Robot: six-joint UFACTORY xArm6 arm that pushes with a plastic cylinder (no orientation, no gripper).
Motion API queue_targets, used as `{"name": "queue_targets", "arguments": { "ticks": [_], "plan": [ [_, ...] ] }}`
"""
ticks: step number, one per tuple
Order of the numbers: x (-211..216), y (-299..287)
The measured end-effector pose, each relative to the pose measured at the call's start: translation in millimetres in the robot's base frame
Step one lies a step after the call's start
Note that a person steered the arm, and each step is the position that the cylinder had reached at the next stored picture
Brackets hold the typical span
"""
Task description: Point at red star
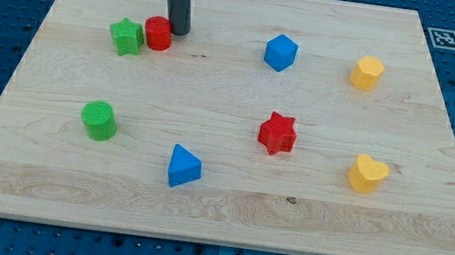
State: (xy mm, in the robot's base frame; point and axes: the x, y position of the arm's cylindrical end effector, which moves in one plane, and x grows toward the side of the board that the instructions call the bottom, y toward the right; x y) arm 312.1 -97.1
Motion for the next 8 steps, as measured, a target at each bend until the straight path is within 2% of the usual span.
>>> {"name": "queue_targets", "arguments": {
  "ticks": [3, 4, 6, 8],
  "plan": [
    [8.5, -10.3],
    [9.7, 3.2],
    [48.1, 77.1],
    [66.8, 102.1]
  ]
}}
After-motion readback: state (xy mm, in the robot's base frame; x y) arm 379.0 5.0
